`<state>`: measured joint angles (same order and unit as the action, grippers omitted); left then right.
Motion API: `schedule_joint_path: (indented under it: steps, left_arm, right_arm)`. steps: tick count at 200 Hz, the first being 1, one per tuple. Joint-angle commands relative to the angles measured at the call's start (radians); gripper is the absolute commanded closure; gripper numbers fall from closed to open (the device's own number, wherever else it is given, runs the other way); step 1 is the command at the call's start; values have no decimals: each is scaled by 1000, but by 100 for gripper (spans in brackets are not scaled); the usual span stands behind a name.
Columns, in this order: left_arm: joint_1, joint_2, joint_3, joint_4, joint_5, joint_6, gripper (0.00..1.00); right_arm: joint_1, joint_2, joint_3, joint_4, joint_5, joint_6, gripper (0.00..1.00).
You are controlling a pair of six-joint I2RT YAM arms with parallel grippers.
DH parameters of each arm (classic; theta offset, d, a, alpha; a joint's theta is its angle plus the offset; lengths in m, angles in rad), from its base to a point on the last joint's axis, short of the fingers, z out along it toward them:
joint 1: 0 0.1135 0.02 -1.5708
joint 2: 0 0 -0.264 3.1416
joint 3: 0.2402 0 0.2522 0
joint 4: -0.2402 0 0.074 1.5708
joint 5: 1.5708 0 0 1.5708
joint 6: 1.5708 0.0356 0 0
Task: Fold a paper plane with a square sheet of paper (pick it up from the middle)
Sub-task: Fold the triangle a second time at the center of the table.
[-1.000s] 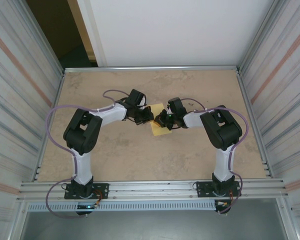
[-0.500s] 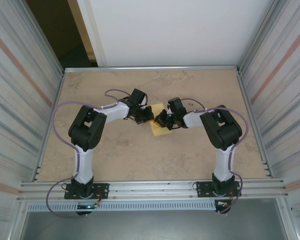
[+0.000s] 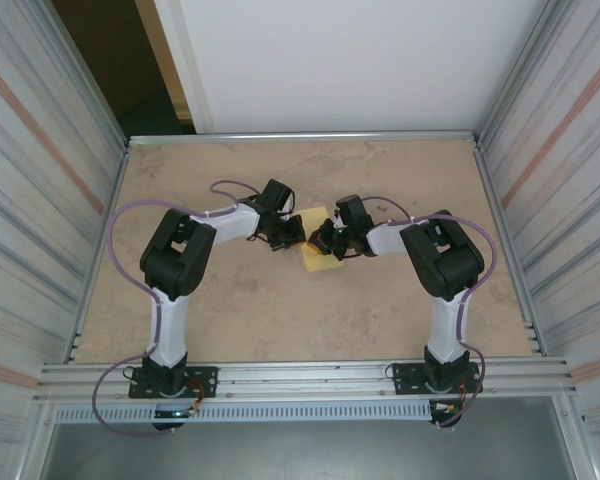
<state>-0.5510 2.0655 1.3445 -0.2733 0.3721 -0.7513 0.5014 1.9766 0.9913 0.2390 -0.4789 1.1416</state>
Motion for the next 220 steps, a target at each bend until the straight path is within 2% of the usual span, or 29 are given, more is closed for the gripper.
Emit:
schedule_joint_path:
  steps: [1,48,88,154,220]
  left_arm:
    - [-2,24,20,-68,-28,34,100]
    - [2,58,31,-111,-50,66,100]
    - [6,70,52,-142,-50,116,100]
    - [12,106,122,-193,-39,210,100]
    - [16,127,151,-214,-41,222,100]
  right_arm:
    - [-6,29,-16,-75,14,9,100]
    - [-24,-37,1,-90,-24,-48,100]
    - [-55,-105,20,-183,-63,-204,100]
    - [-55,-35,93,-275,-88,-341,100]
    - [-59,1,67,-290,-19,-316,100]
